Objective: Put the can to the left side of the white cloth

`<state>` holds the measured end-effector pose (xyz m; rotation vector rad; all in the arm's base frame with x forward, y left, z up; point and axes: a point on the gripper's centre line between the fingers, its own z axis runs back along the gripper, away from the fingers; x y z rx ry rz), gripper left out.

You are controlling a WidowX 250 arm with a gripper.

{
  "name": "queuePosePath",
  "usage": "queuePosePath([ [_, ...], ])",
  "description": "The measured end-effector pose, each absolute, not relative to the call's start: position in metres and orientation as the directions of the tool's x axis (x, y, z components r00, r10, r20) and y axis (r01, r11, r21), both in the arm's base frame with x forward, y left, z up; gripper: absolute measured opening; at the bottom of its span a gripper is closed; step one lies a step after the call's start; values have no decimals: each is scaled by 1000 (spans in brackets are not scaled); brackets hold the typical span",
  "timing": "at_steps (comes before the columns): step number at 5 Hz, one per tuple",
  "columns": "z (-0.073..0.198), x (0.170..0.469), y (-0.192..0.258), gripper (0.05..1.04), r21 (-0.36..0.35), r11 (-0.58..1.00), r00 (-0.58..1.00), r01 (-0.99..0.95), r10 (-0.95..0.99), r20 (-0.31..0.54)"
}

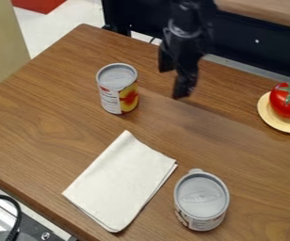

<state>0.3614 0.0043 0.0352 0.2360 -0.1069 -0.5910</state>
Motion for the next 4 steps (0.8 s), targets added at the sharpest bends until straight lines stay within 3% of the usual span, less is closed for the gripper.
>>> queuePosePath([
  [1, 34, 354, -11, 996, 215, 921, 937, 324, -344, 61],
  [2, 39, 346, -15, 996, 155, 984, 995, 89, -95, 36],
  [3, 42, 346, -12, 996, 53, 987, 988, -152, 151, 14],
  [4, 35, 342, -7, 996, 42, 934, 934, -356, 355, 31],
])
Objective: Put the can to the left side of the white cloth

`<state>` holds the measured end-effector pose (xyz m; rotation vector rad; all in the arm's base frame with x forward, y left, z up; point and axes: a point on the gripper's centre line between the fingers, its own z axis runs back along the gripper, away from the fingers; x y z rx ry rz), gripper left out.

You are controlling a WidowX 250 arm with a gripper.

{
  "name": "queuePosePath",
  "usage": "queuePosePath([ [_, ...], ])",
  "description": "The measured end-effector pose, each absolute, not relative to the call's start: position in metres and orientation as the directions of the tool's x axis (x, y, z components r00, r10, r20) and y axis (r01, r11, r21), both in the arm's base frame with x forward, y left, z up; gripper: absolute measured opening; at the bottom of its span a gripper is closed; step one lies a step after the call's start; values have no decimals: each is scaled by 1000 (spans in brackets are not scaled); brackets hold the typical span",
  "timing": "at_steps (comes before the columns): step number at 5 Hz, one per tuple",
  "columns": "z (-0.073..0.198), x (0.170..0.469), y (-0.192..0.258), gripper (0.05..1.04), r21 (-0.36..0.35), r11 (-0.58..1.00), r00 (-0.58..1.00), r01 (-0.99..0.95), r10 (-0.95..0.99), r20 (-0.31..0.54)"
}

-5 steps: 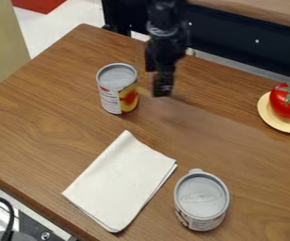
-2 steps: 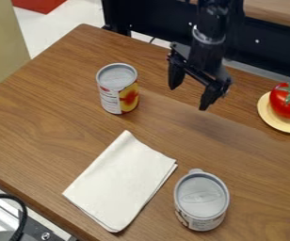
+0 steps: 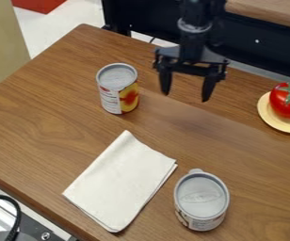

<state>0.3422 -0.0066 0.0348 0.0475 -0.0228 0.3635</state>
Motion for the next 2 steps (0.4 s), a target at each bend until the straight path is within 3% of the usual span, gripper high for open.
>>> queuePosePath([
  [1, 33, 329, 2, 996, 79, 893, 896, -443, 437, 82],
  [2, 40, 333, 7, 996, 105, 898, 901, -427, 412, 139],
])
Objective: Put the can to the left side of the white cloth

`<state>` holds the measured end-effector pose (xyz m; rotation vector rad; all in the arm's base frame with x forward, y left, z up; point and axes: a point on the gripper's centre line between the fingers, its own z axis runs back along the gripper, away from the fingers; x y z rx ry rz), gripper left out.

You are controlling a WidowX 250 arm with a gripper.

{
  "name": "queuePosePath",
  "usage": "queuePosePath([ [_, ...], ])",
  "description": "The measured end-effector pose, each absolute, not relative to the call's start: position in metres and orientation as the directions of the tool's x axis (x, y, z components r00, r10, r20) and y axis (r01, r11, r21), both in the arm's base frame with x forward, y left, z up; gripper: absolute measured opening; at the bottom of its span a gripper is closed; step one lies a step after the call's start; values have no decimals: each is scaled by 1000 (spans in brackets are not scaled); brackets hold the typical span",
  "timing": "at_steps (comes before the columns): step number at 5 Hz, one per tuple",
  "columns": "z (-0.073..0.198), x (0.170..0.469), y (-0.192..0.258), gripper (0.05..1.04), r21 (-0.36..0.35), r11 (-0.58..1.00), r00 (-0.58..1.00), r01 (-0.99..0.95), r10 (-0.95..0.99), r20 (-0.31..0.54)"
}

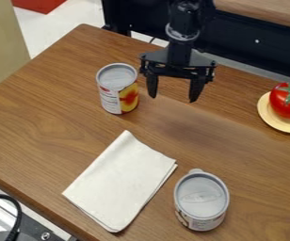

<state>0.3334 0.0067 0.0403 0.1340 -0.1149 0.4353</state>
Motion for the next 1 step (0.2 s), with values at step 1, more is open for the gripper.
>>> queuePosePath([
  [1, 46, 343, 16, 996, 110, 895, 893, -432, 408, 188],
])
